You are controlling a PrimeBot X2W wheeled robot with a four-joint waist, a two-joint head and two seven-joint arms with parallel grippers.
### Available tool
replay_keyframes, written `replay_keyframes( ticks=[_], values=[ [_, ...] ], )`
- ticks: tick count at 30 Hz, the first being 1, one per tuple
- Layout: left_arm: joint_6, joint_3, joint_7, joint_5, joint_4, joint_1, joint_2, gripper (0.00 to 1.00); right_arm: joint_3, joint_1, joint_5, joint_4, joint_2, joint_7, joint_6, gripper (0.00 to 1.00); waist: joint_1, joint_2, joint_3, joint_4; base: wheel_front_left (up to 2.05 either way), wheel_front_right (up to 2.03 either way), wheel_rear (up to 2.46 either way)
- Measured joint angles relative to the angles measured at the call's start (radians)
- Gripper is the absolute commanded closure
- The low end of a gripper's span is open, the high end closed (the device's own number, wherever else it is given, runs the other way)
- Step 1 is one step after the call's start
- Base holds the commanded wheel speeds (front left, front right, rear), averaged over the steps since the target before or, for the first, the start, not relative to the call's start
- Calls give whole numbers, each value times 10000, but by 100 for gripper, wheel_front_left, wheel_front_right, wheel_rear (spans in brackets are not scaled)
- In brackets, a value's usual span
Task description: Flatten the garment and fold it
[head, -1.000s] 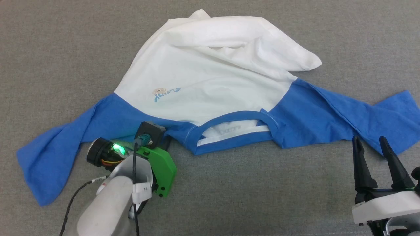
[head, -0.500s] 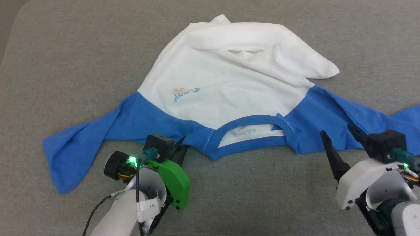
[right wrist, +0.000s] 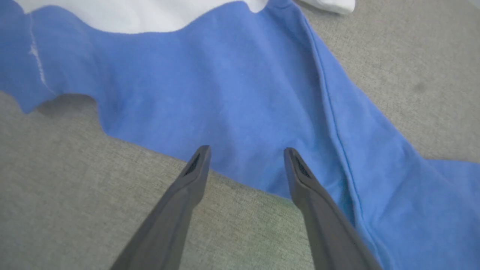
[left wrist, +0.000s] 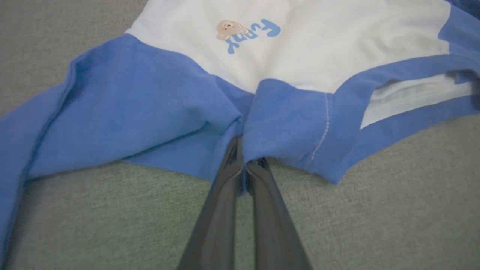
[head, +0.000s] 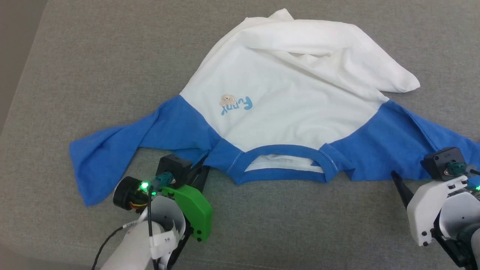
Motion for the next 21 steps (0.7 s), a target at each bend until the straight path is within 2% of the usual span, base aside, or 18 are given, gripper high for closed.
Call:
replay_keyframes(
  ticks=[6, 17, 18, 19, 21],
  values=[
    [15, -44, 15, -144, -125, 31, 4, 100, 90, 43, 125, 305, -203, 648, 0, 0, 0, 0, 32, 144, 0, 0, 0],
    [15, -86, 17, -263, -224, -73, 0, 100, 357, -520, 136, 736, -261, 372, -6, 0, -1, 0, 373, 338, 0, 0, 0],
    [15, -84, 17, -270, -224, -91, 0, 100, 395, -610, 136, 815, -270, 378, -4, 20, 0, 0, 396, 354, 0, 0, 0],
    [15, -84, 19, -280, -224, -102, 0, 100, 433, -715, 140, 897, -280, 410, -4, 56, -1, 0, 420, 372, 0, 0, 0],
    [15, -82, 17, -284, -222, -124, 0, 100, 470, -872, 144, 1007, -278, 453, -4, 100, 0, 0, 452, 404, 0, 0, 0]
  ],
)
